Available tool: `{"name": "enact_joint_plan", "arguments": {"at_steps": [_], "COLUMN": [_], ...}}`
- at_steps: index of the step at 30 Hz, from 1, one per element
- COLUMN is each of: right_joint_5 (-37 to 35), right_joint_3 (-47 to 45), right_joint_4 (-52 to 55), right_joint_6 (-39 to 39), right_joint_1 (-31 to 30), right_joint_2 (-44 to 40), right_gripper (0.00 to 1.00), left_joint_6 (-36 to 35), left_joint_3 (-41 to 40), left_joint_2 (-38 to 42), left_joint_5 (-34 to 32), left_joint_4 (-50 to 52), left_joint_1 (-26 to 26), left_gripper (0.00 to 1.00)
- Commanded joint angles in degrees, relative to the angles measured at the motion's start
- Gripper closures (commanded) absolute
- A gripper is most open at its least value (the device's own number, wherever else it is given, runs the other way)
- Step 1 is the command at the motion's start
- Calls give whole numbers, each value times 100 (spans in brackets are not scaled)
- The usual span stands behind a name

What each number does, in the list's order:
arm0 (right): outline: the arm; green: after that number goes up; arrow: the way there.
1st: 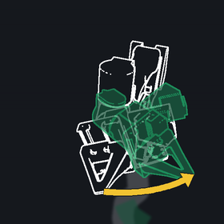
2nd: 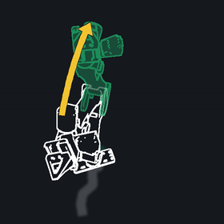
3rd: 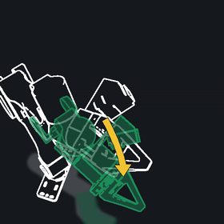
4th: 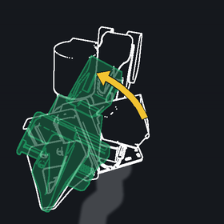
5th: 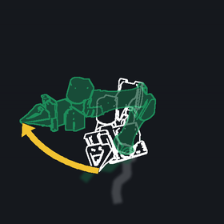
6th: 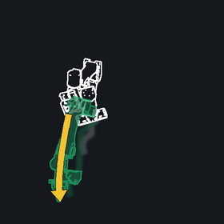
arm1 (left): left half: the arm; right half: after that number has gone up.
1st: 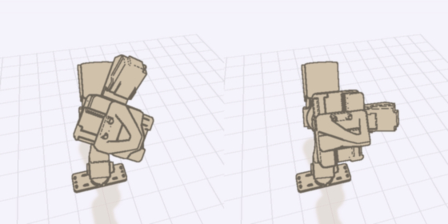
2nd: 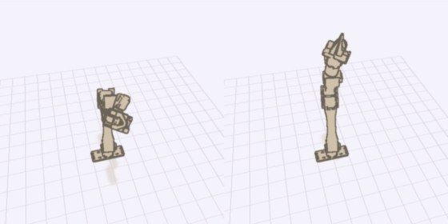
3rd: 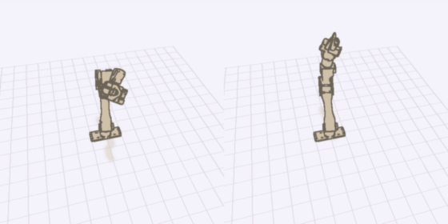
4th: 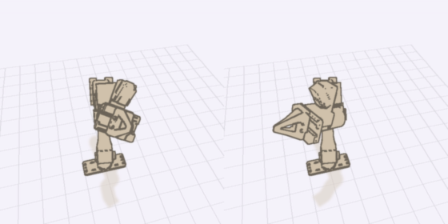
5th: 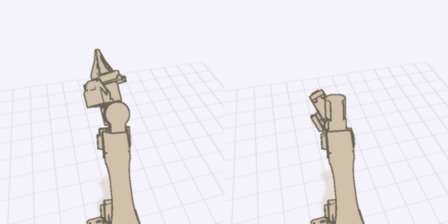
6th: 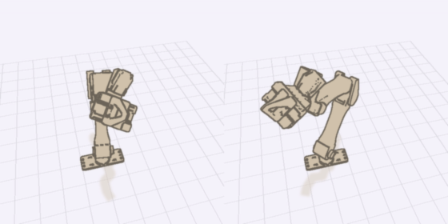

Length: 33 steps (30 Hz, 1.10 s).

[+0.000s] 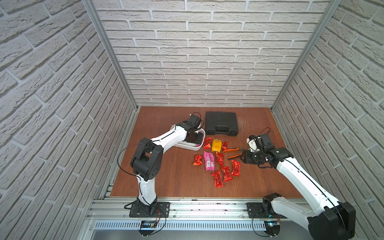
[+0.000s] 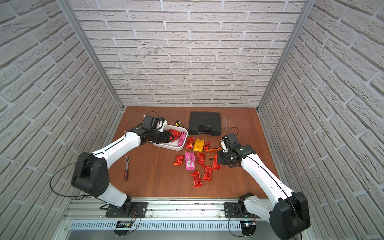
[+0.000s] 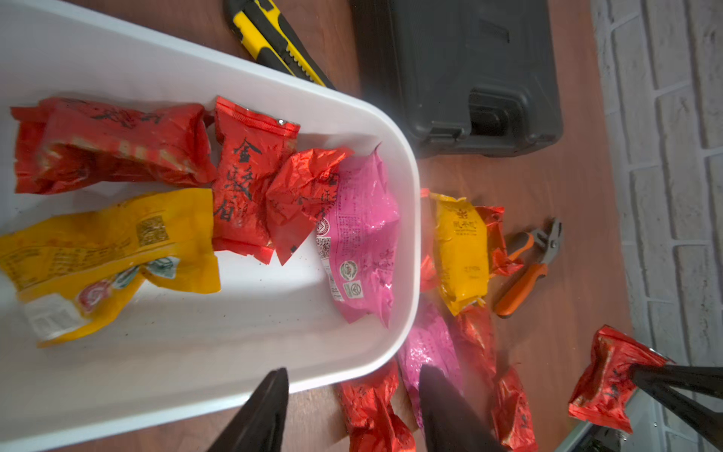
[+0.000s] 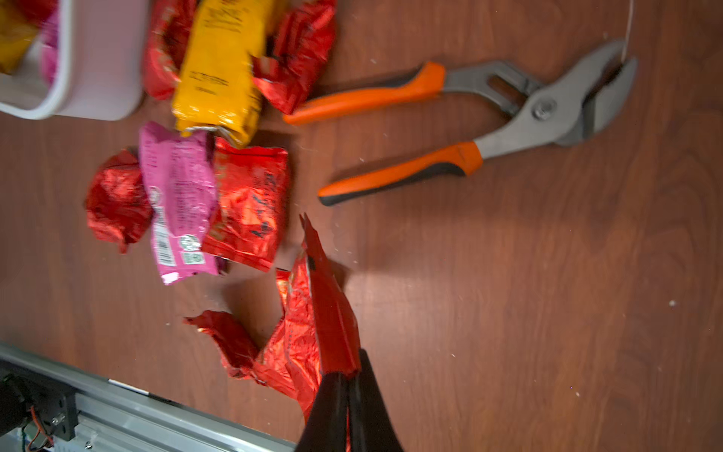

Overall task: Take the tea bags out of the storage box
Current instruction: Place the tea bag at the center of the board, then pick up the tea bag from the storage box.

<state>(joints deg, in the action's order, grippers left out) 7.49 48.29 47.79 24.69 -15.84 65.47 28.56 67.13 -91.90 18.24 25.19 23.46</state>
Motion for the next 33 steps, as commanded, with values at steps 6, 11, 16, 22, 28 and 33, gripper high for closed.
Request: {"name": "enact_joint_plan", "arguments": {"at_steps": [6, 11, 16, 22, 28, 33], "right_joint_5": [693, 633, 354, 36, -93, 84], "right_joint_3": [-303, -364, -379, -104, 36, 73], "right_joint_4": [-604, -762, -605, -59, 86, 88], "right_joint_6": [-201, -381, -375, -440, -339, -237], "right_joint_1": [292, 341, 379, 385, 388, 388], "right_joint_2": [648, 1231, 1261, 438, -383, -526], "right_gripper": [97, 97, 82, 54, 46, 46], "left_joint_6": [-204, -327, -352, -411, -455, -480], "left_joint_3": [704, 940, 1003, 1210, 1469, 1756], "left_joint_2": [-593, -897, -1028, -1232, -1530, -1849], "left_joint_5": [-685, -887, -1105, -1360, -1482, -1385], "left_joint_4": [319, 541, 658, 783, 808, 814], "left_joint_1": [407, 596, 725, 902, 1022, 1064], "left_gripper": [43, 43, 44, 45, 45, 46]}}
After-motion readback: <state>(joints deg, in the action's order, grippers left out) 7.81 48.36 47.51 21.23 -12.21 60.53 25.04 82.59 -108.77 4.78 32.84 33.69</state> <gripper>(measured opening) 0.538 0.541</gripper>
